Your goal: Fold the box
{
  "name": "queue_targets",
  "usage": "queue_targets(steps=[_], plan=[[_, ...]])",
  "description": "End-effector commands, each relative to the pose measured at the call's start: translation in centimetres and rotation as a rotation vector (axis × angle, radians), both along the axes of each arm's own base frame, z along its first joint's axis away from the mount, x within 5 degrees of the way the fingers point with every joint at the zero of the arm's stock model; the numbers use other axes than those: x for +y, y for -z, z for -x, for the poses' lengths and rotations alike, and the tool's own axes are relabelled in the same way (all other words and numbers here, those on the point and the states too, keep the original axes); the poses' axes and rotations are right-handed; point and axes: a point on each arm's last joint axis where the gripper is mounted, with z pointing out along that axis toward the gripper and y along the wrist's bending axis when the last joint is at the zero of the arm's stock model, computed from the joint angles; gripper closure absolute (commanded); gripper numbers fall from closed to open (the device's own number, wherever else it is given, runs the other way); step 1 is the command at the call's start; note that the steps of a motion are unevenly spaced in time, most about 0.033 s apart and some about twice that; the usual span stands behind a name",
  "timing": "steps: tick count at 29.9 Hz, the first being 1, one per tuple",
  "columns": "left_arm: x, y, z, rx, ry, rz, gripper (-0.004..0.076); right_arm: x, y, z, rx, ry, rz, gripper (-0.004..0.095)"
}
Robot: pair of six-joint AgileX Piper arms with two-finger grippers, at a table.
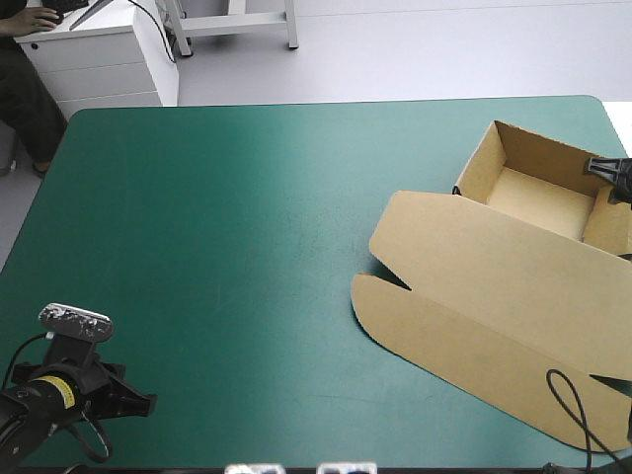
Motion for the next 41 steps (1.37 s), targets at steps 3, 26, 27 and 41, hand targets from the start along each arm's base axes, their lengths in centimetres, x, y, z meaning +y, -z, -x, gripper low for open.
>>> queue_targets(steps=[3,26,27,41], plan=[[-0.4,-1.2,-0.8,-0.121,0.018,0.044,0.0731,3.5,-2.1,6.2,-0.093,-0.093,-0.036,0.0856],[-1.1,3.4,-1.8,-0.126,0.095,0.019,0.0731,12.7,7.9,22.7,-0.223,-0.485,-0.019,0.0926],[-1.1,3.8,-1.7,-0.118,0.096,0.018,0.0731,12.7,8.0,23.0,-0.236,-0.483,-0.014,0.0926],[-1.2,4.6,-1.7,-0.105,0.098,0.022,0.0731,12.9,11.0,25.3,-0.339,-0.474,0.035,0.0926]])
